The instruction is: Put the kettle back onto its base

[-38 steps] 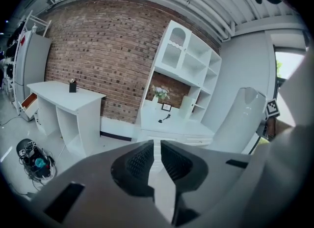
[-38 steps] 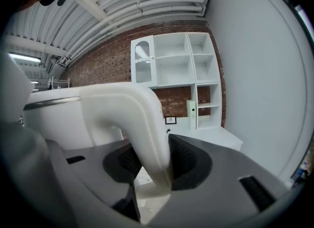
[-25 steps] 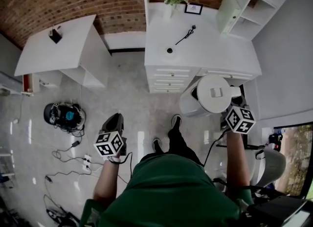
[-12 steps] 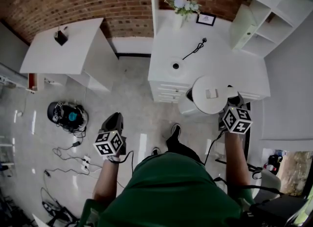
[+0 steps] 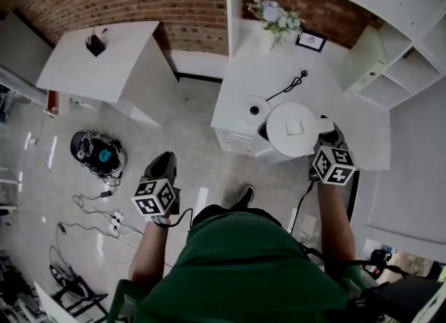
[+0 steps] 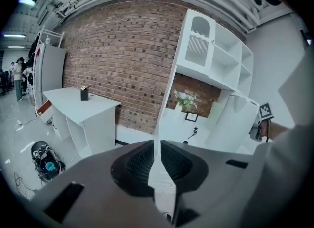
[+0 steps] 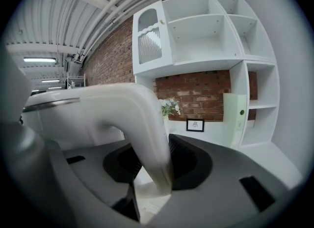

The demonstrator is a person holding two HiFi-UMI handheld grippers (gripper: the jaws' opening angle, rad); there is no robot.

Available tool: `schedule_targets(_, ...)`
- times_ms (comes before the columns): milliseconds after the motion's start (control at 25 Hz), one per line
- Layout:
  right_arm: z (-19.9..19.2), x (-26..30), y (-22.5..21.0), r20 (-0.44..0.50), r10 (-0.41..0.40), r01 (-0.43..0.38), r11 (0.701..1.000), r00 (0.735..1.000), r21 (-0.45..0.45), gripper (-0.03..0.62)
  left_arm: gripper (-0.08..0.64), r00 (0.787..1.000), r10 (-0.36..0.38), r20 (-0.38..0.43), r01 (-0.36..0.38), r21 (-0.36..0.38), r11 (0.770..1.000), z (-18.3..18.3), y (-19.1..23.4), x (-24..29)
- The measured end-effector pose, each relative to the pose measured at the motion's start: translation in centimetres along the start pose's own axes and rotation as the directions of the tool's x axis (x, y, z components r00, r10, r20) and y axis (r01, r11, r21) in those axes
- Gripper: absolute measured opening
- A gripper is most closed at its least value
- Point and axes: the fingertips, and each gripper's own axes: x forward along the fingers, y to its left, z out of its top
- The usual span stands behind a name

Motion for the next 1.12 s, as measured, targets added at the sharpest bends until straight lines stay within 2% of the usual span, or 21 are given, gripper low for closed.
schedule_targets(240, 1.0, 4.4, -0.4, -0.006, 0.036, -0.036, 0.999, 0.999, -0.036, 0.150, 0.057, 0.999, 0.033, -0.011, -0.033, -0.009, 0.999, 0.6, -0.5, 1.2)
schedule_targets(440, 1.2, 7.5, -0.2, -0.007, 0.023, -0.023, 0.999, 1.000, -0.039, 0.150, 0.057, 0.998, 0.050, -0.034, -0.051, -0.017, 0.999, 1.1, 1.6, 2.3)
schedule_targets(840, 0.6, 12.7, -0.2, -0.006, -0.087, 0.087, 0.996, 0.996, -0.009, 0.150, 0.057, 0.997, 0.025, -0.071, -0.025, 0.002, 1.000, 4.2, 7.0, 6.5)
schedule_targets(1120, -0.2, 16.0, 0.7, -0.021, -0.134, 0.134, 0.991, 0.991, -0.011, 0.150, 0.057, 0.995, 0.009, -0.102, -0.008, 0.014, 1.000, 5.5, 10.2, 8.8)
